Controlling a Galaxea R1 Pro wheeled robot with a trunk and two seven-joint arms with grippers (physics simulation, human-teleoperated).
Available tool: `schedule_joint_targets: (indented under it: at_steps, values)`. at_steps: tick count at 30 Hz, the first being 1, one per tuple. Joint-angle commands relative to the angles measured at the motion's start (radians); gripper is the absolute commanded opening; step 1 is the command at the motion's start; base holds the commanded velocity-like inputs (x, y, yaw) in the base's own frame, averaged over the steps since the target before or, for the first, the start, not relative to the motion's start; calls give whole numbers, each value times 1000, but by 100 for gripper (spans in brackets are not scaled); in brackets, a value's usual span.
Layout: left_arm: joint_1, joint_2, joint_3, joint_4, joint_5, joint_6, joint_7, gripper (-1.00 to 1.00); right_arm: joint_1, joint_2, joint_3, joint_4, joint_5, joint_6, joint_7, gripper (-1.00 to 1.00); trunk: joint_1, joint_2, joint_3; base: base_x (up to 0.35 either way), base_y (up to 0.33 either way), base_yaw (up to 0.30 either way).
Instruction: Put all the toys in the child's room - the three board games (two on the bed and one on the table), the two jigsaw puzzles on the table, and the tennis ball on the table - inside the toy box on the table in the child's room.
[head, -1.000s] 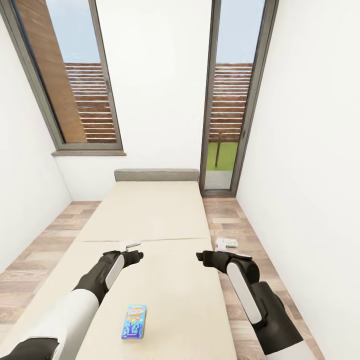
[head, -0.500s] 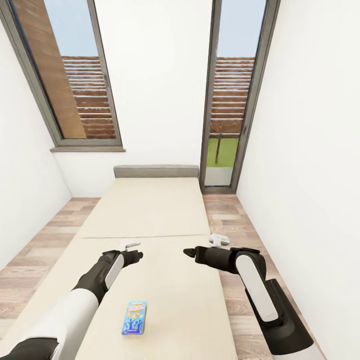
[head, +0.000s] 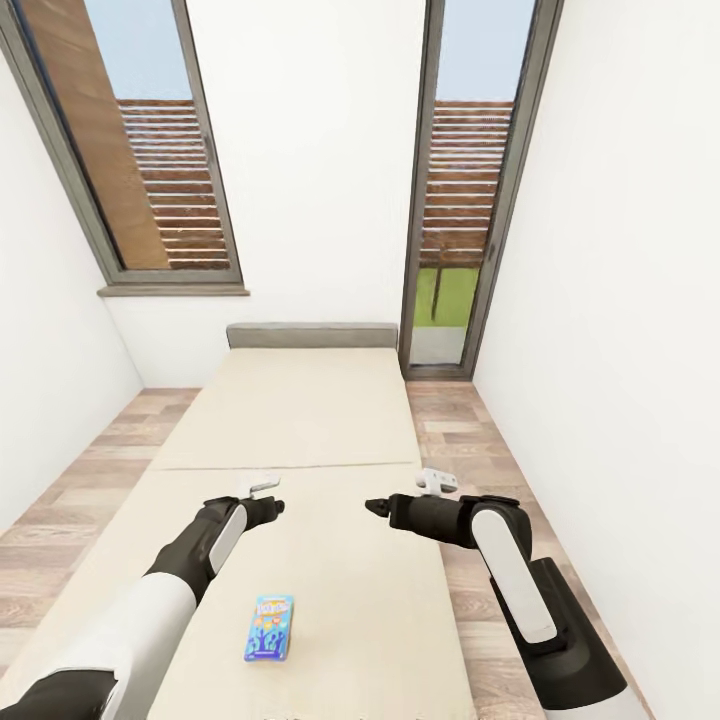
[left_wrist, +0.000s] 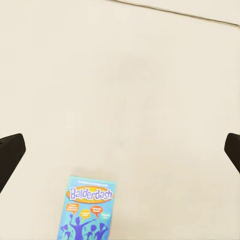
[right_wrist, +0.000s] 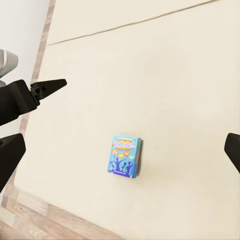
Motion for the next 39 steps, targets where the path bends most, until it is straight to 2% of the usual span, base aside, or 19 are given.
schedule_joint_targets:
  at_steps: [1,14,39]
  values:
    - [-1,0,-1,-2,10,4,8,100,-1,0,0,-1,-10,3,-10,100,1,-2,-4,0,0,0]
    - [-1,-1,-1,0,-28,-3,8,100,-1,-1,-2,2,-10,3,-10,100,1,-2,-25,0,0,0]
    - [-1,-1,1,-1,-31,-5,8,100,-2,0,-1,5,-11,1,-11,100,1,-2,-67,0,0,0]
